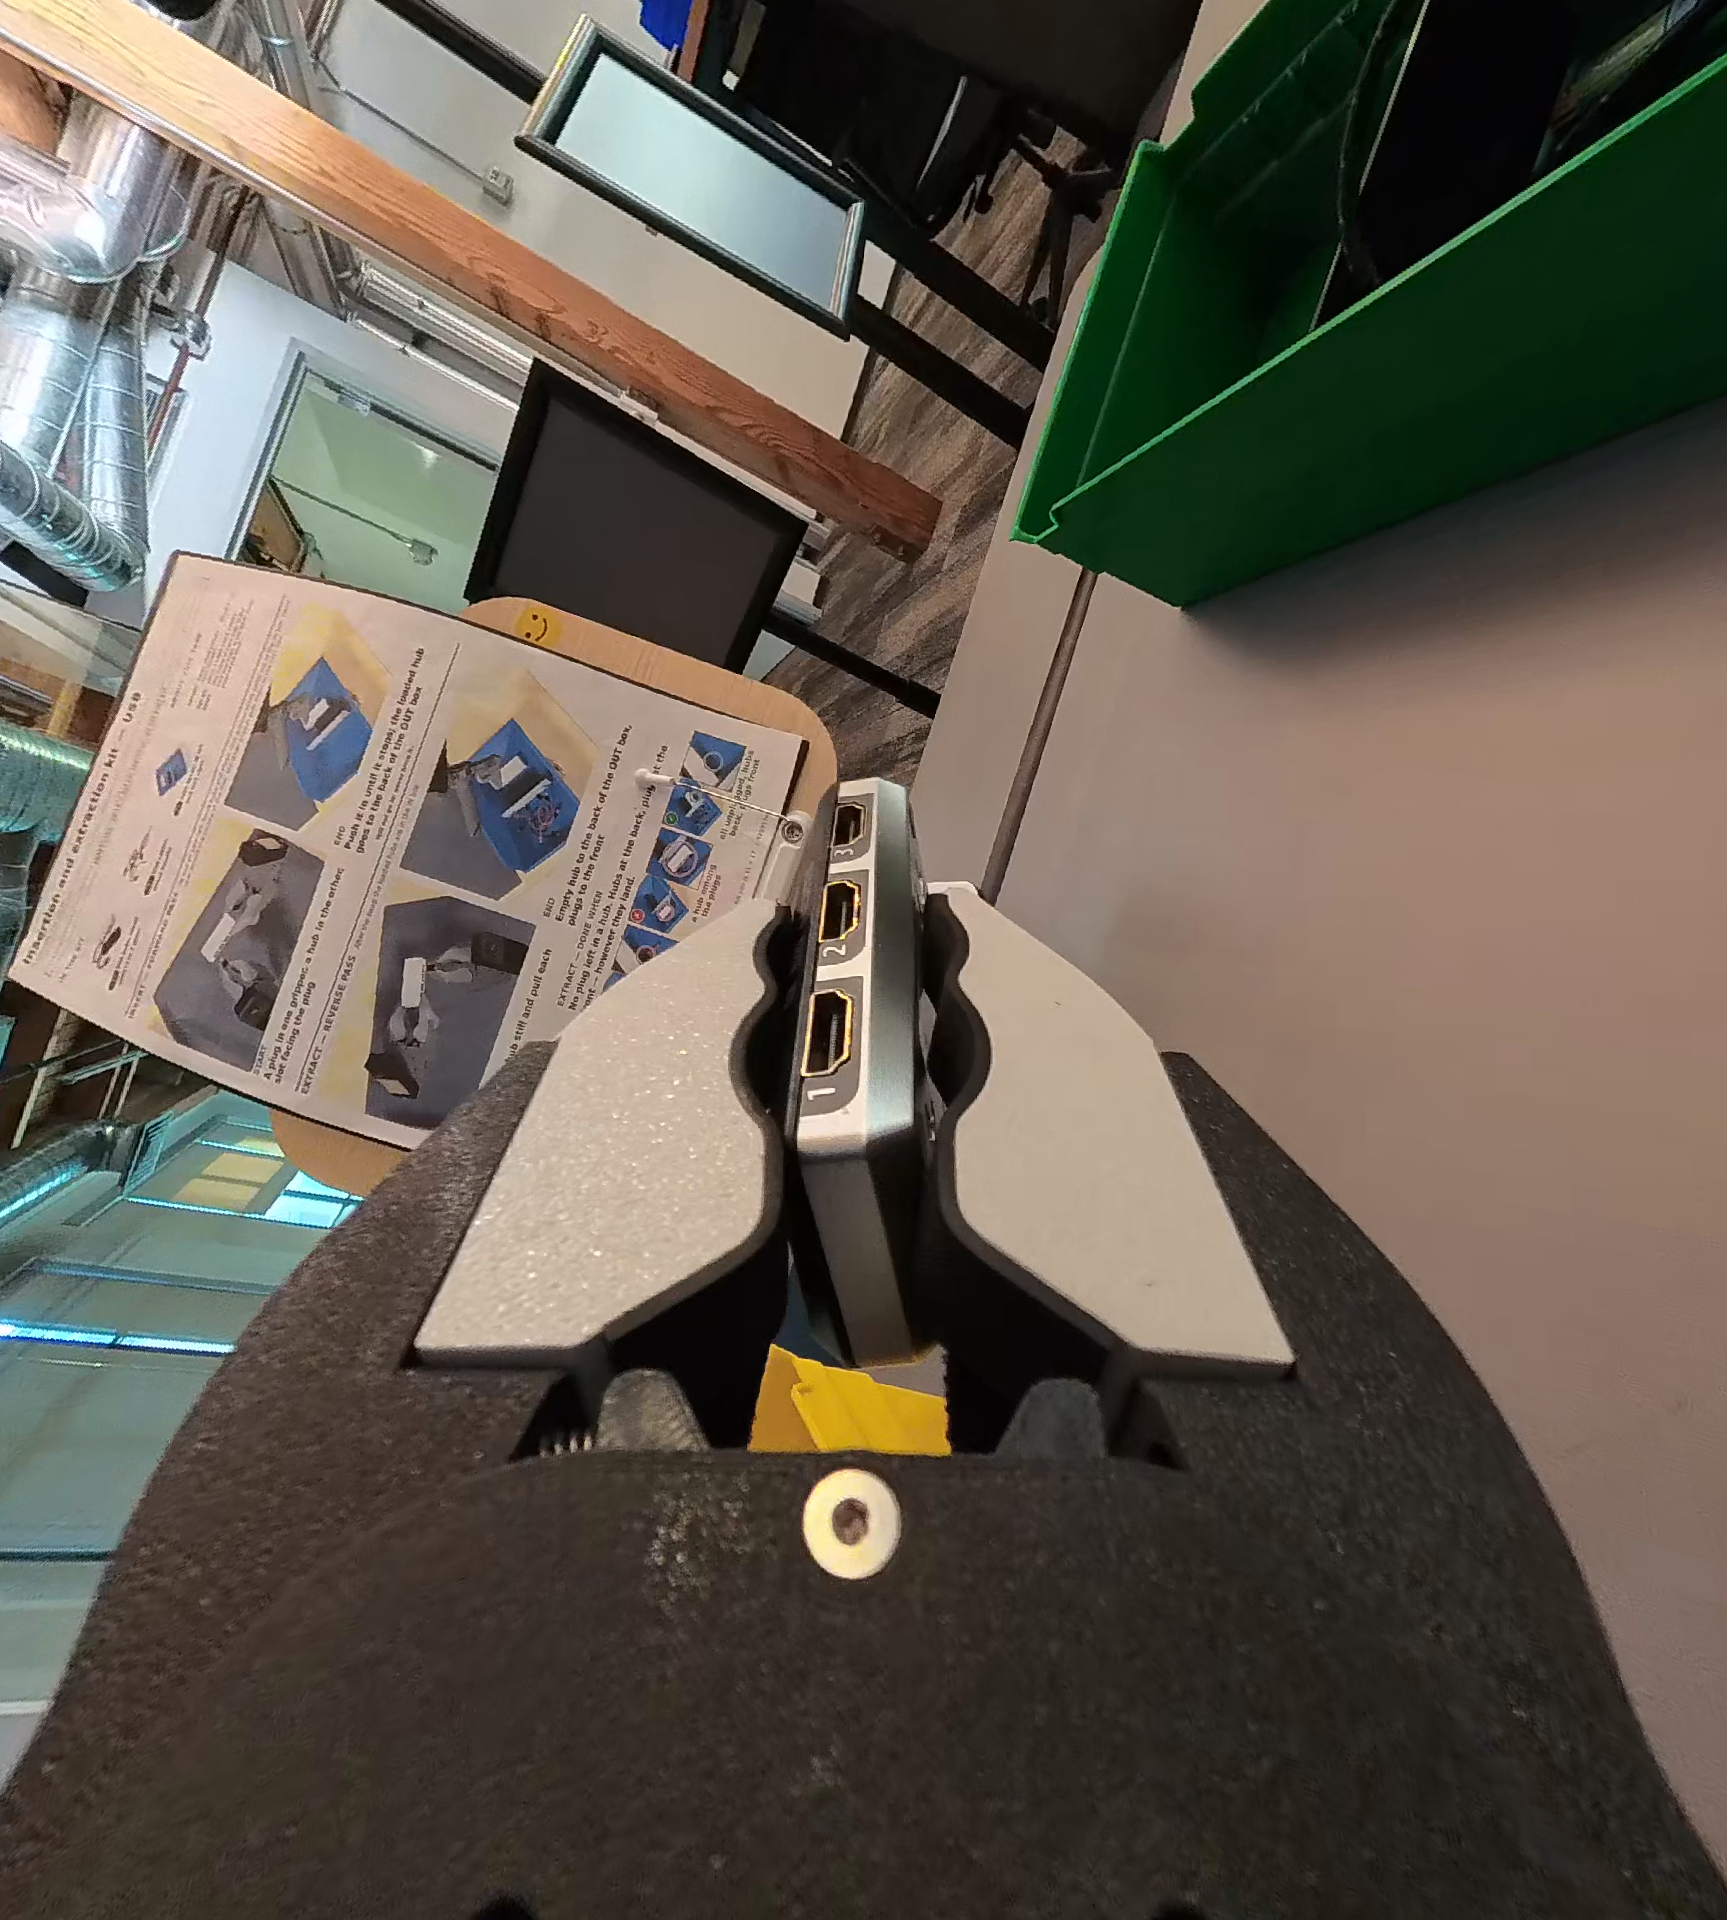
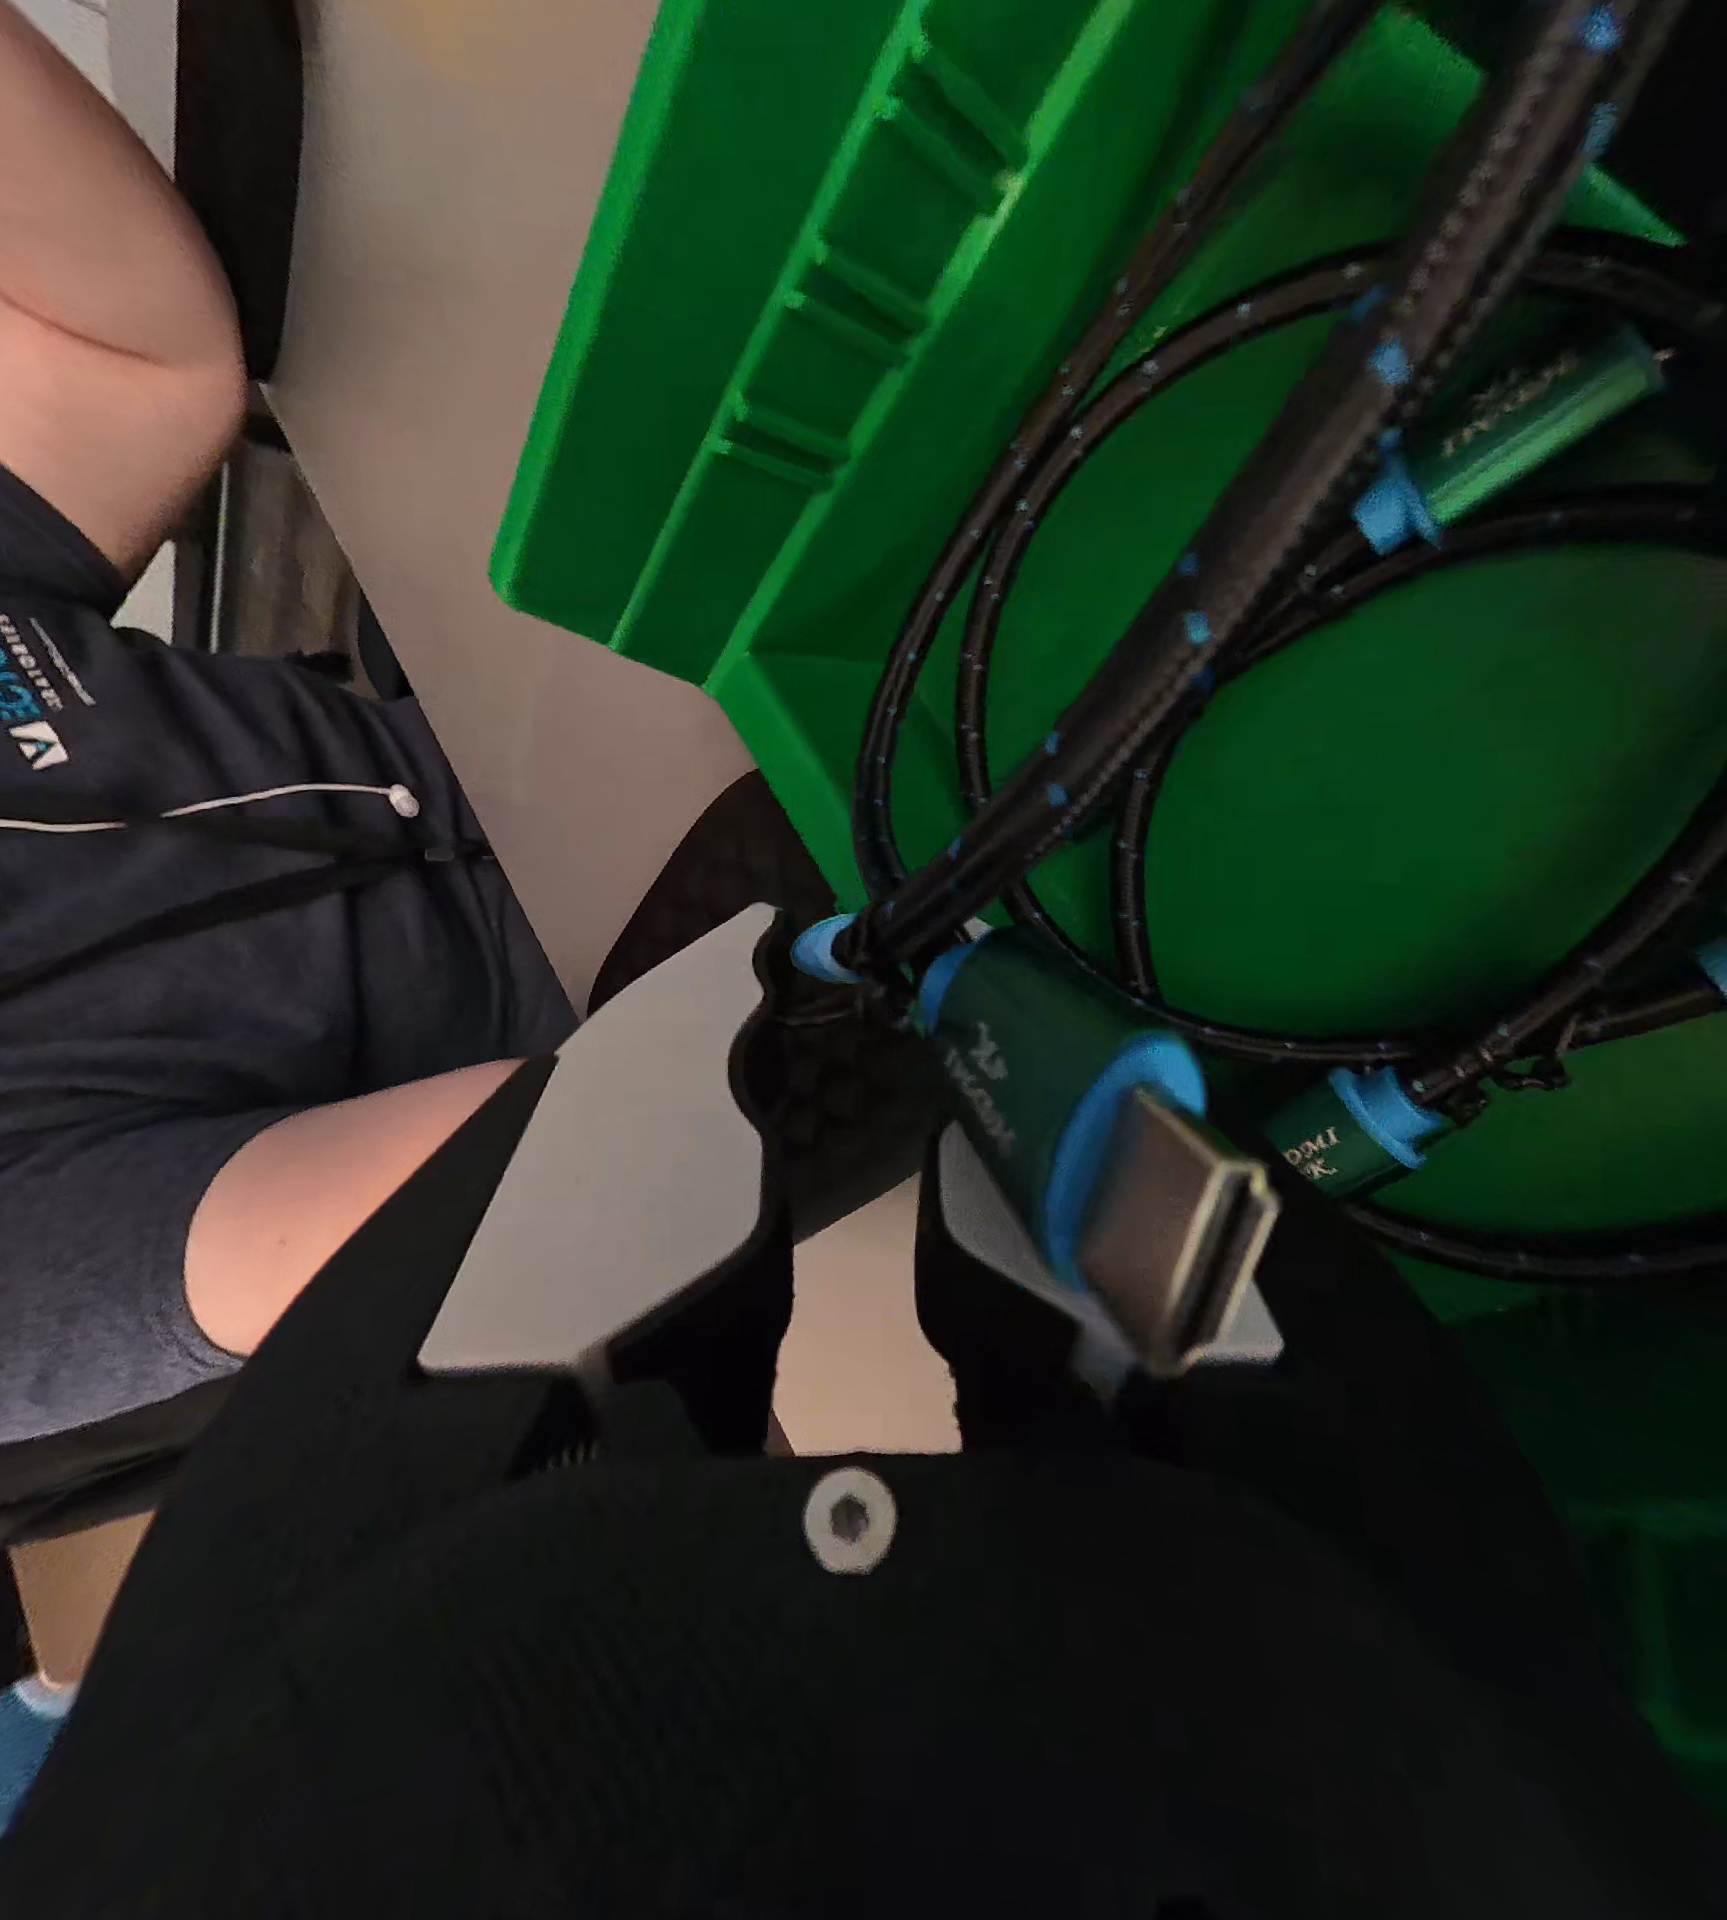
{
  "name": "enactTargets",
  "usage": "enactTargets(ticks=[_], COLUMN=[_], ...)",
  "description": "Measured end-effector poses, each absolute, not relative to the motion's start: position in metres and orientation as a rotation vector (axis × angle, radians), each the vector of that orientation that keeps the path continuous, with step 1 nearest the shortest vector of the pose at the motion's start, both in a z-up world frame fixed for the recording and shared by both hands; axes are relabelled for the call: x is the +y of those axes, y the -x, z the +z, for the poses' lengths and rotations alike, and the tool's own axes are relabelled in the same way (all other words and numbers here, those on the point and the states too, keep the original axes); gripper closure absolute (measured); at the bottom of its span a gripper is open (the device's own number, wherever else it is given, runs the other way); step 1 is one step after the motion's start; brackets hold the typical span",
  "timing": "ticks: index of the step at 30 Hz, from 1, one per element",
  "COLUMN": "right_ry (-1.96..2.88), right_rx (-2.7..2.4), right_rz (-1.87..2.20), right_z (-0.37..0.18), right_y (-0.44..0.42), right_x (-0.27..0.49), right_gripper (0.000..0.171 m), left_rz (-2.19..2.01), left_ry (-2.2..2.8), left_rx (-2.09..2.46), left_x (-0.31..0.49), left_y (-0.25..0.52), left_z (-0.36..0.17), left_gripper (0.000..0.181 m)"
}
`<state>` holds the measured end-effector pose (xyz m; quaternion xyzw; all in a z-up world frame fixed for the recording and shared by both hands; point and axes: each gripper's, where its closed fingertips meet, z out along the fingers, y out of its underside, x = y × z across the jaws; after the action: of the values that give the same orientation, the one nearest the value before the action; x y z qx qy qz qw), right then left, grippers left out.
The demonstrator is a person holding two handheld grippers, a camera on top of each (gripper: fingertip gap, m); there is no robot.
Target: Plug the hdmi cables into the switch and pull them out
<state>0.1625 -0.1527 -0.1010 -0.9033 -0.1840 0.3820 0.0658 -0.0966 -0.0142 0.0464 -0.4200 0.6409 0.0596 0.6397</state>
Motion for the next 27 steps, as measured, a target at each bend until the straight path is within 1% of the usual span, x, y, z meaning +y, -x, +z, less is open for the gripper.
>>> enactTargets(ticks=[2, 3, 6, 9, 12, 14, 16, 18, 21, 23, 24, 26, 27], right_ry=[2.718, 2.716, 2.710, 2.703, 2.627, 2.449, 2.186, 1.887, 1.457, 1.274, 1.251, 1.252, 1.240], right_rx=[-0.451, -0.368, -0.265, -0.215, -0.150, -0.268, -0.472, -0.719, -1.048, -1.233, -1.310, -1.436, -1.479], right_rz=[1.072, 1.032, 0.918, 0.711, 0.417, 0.255, 0.117, 0.075, 0.066, 0.069, 0.052, -0.046, -0.117], right_z=[-0.101, -0.101, -0.099, -0.092, -0.062, -0.023, 0.027, 0.074, 0.114, 0.112, 0.103, 0.080, 0.071], right_y=[-0.174, -0.181, -0.198, -0.218, -0.240, -0.233, -0.206, -0.152, -0.054, 0.005, 0.028, 0.060, 0.070], right_x=[-0.142, -0.136, -0.127, -0.118, -0.107, -0.093, -0.077, -0.069, -0.073, -0.079, -0.079, -0.073, -0.069], right_gripper=[0.145, 0.138, 0.131, 0.132, 0.133, 0.132, 0.130, 0.130, 0.127, 0.129, 0.129, 0.129, 0.133], left_rz=[0.135, 0.137, 0.140, 0.145, 0.148, 0.143, 0.124, 0.076, -0.002, -0.035, -0.042, -0.061, -0.073], left_ry=[0.960, 0.959, 0.960, 0.960, 0.947, 0.927, 0.903, 0.873, 0.833, 0.818, 0.810, 0.772, 0.756], left_rx=[1.465, 1.466, 1.466, 1.464, 1.458, 1.455, 1.456, 1.469, 1.482, 1.507, 1.524, 1.553, 1.564], left_x=[-0.014, -0.014, -0.014, -0.014, -0.014, -0.017, -0.020, -0.028, -0.040, -0.048, -0.051, -0.059, -0.062], left_y=[0.096, 0.097, 0.097, 0.097, 0.098, 0.098, 0.097, 0.096, 0.096, 0.097, 0.098, 0.098, 0.098], left_z=[0.046, 0.046, 0.046, 0.046, 0.049, 0.051, 0.054, 0.057, 0.064, 0.066, 0.066, 0.066, 0.066], left_gripper=[0.157, 0.157, 0.157, 0.157, 0.157, 0.157, 0.157, 0.157, 0.157, 0.157, 0.157, 0.157, 0.157])
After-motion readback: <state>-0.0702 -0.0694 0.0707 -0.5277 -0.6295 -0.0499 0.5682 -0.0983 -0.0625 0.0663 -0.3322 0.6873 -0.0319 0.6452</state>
